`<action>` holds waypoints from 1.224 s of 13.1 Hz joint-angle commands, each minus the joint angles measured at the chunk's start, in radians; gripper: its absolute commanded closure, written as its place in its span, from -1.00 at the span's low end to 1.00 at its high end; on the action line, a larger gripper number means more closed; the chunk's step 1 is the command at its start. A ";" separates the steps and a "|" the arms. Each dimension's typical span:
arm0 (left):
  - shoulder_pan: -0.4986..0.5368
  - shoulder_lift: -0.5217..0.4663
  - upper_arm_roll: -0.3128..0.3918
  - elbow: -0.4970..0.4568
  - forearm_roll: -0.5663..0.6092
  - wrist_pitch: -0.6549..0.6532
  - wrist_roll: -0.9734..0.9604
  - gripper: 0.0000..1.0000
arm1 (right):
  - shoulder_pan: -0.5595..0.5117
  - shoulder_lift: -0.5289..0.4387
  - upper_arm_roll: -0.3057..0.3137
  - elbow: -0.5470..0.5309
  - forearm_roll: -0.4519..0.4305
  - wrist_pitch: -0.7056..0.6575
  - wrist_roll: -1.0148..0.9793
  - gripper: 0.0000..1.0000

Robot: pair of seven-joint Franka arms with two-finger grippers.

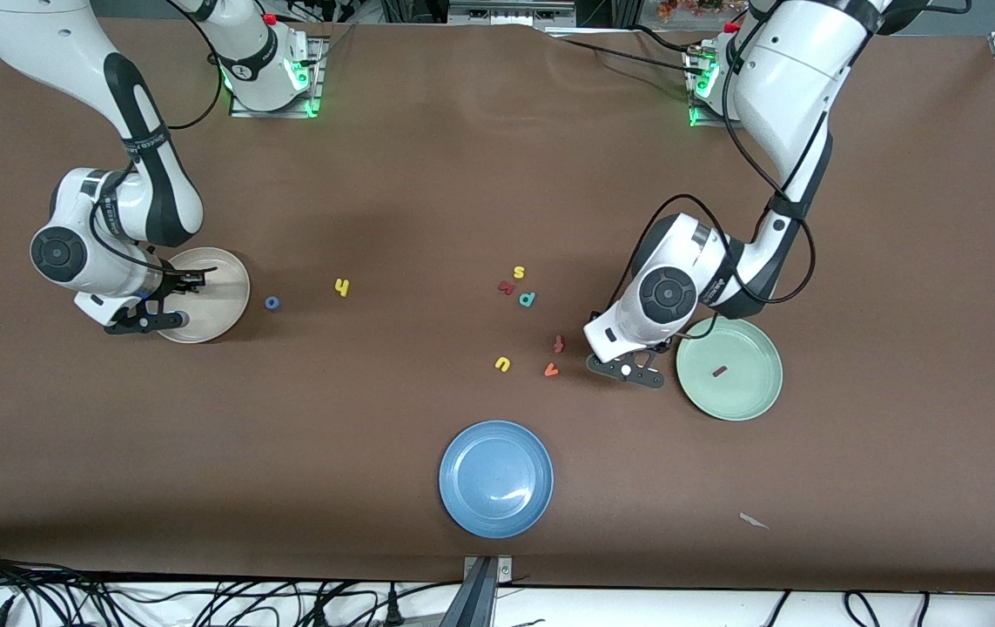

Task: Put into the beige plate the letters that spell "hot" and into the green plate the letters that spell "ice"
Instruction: 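Place the orange t on the white plate while the left gripper withdraws, then grasp the teal c with the left gripper while the right gripper reaches o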

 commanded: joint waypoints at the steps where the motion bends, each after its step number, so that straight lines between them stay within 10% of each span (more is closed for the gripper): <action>1: -0.020 0.017 -0.002 -0.011 -0.011 0.034 -0.057 -0.58 | 0.000 -0.024 0.008 0.013 0.005 -0.010 0.022 -0.89; 6: -0.025 0.019 -0.002 -0.048 -0.001 0.049 -0.057 -0.30 | 0.001 -0.067 0.141 0.025 0.006 -0.051 0.233 -0.89; 11: -0.017 0.014 -0.002 -0.048 0.005 0.046 -0.039 0.69 | 0.003 -0.015 0.236 0.022 0.031 0.015 0.340 -0.89; 16: 0.051 -0.082 -0.001 -0.028 0.005 -0.064 0.030 0.82 | 0.027 0.020 0.260 0.009 0.029 0.106 0.423 -0.77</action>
